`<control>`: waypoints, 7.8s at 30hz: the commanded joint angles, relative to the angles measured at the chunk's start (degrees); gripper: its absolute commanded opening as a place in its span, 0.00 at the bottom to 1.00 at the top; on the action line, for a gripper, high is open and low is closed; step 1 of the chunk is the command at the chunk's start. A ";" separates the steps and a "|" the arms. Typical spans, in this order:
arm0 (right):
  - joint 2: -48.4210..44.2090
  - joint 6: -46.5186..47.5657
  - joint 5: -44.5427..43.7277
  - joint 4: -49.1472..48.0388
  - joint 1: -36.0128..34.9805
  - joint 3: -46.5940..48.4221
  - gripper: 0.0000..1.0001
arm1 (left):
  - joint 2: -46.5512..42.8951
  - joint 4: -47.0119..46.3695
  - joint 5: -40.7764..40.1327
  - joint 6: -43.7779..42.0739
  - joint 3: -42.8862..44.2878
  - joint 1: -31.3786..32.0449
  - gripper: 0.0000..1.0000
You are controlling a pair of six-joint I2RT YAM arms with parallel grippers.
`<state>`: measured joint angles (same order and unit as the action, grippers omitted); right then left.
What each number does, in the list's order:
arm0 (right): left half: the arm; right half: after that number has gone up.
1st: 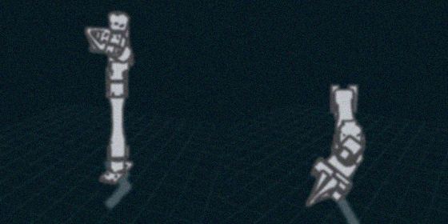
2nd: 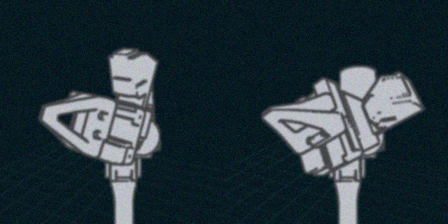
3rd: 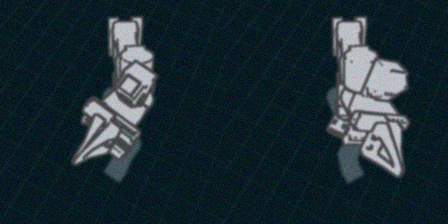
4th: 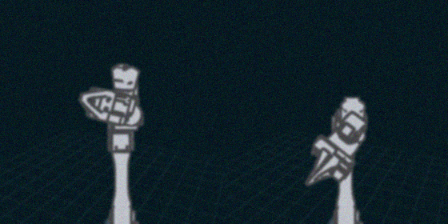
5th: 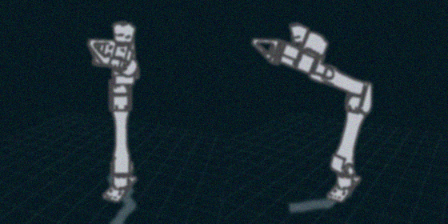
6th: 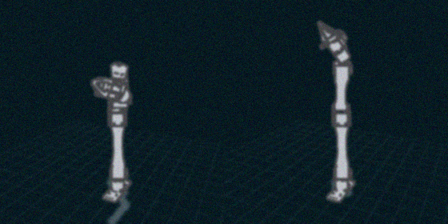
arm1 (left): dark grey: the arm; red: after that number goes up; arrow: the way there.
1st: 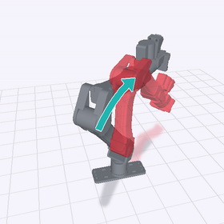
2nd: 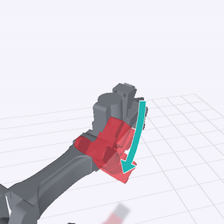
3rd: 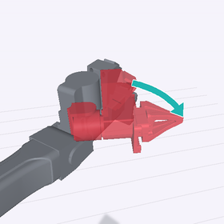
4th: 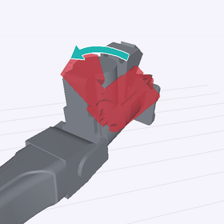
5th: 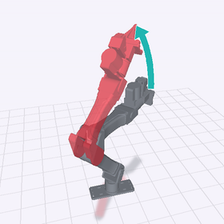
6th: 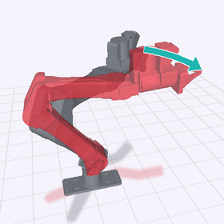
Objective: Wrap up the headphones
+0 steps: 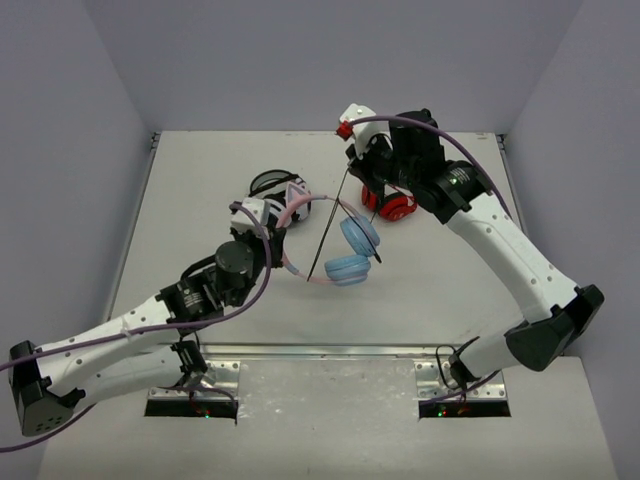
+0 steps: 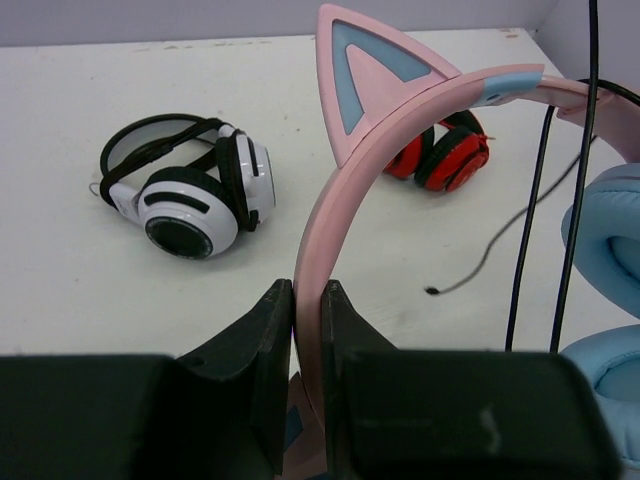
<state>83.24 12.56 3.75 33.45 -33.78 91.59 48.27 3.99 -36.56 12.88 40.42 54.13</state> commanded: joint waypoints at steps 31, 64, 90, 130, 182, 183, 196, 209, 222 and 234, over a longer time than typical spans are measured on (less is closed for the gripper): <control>-5.64 -46.13 40.46 -68.25 8.82 -33.40 0.36 | 2.26 11.65 8.87 -0.58 41.74 1.33 0.00; -10.28 -41.56 16.57 -81.87 -11.99 -55.46 0.01 | 8.59 -10.75 -29.17 -4.36 43.07 1.33 0.00; -15.13 -4.23 -6.73 -16.42 -29.24 -21.13 0.01 | 19.85 -8.74 -19.98 -4.89 25.86 -9.22 0.00; -3.70 26.65 -16.59 -14.48 -7.97 -21.37 0.13 | 9.65 10.42 9.57 5.57 0.00 -0.25 0.00; -2.91 1.95 8.81 -14.82 13.30 -27.51 0.59 | 8.68 -10.49 36.29 -4.27 5.99 -14.22 0.00; -2.30 0.64 8.99 -14.91 14.08 -27.69 0.59 | 8.86 -11.01 37.68 -4.36 5.89 -15.62 0.00; 5.80 -30.47 -10.17 -3.93 30.68 -19.70 0.88 | 21.85 -8.83 59.91 -10.32 12.92 -24.06 0.00; -18.19 -40.06 11.61 -7.25 40.46 -30.32 0.99 | 46.46 4.00 82.24 -29.05 27.50 -27.41 0.01; -31.12 -40.86 26.83 -14.20 40.37 -45.36 0.99 | 62.29 4.63 87.89 -30.82 32.09 -26.80 0.05; -32.09 -39.89 28.07 -14.47 40.46 -45.89 0.99 | 64.76 -1.61 80.77 -25.20 28.05 -25.91 0.15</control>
<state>52.10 -27.46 30.52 21.67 6.66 45.76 112.68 6.74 43.16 -15.99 69.19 27.73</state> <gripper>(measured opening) 0.992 0.145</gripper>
